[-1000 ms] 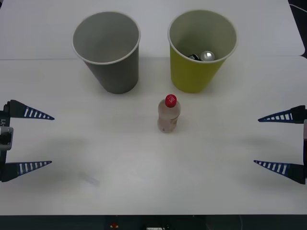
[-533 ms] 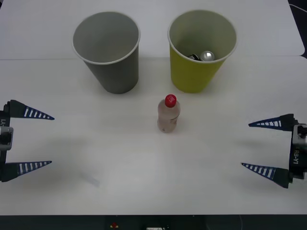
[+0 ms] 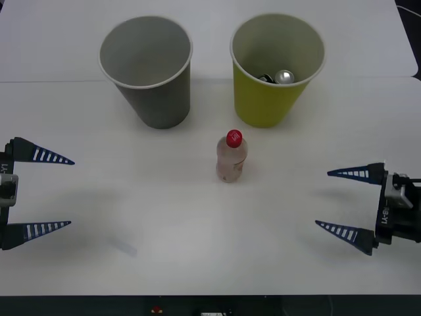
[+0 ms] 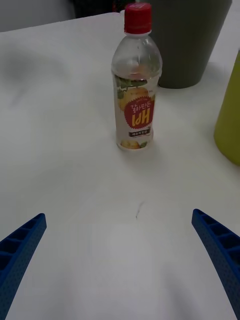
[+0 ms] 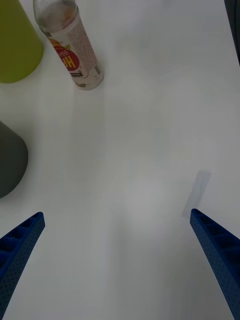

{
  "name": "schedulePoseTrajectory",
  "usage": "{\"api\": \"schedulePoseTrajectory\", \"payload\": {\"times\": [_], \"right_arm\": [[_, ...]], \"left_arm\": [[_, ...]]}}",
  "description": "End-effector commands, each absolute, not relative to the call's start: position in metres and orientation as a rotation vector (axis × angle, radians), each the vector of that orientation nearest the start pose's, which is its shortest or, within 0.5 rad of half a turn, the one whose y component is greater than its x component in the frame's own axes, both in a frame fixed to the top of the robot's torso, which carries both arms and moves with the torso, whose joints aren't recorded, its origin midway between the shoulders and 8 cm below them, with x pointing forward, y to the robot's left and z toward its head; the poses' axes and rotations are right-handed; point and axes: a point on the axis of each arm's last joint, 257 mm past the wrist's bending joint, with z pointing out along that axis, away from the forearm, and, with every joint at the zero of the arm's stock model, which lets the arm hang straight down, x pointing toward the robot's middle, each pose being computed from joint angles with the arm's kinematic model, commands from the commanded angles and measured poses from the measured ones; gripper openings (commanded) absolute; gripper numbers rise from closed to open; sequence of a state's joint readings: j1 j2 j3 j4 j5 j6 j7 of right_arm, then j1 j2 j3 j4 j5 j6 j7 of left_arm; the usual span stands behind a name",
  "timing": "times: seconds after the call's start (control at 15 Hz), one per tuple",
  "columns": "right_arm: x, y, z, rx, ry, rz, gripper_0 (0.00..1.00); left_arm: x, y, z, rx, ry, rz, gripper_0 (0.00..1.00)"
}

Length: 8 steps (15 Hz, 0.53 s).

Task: Put the can into the green bin and the plastic bottle into the gray bin

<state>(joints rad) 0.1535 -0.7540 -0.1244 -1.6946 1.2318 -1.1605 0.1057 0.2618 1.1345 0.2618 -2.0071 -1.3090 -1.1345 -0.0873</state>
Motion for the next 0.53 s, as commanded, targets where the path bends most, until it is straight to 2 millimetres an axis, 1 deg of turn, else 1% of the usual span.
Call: {"api": "schedulePoseTrajectory", "payload": {"times": [0.07, 0.33, 0.53], "right_arm": [[0.370, -0.235, -0.235, -1.234, 1.516, 0.523, 1.00], [0.377, -0.228, -0.245, -1.216, 1.502, 0.536, 1.00], [0.391, -0.219, -0.256, -1.199, 1.460, 0.522, 1.00]], "left_arm": [[0.341, 0.286, -0.167, 1.762, 1.444, -0.118, 1.00], [0.341, 0.286, -0.167, 1.762, 1.444, -0.118, 1.00], [0.341, 0.286, -0.167, 1.762, 1.444, -0.118, 1.00]]}}
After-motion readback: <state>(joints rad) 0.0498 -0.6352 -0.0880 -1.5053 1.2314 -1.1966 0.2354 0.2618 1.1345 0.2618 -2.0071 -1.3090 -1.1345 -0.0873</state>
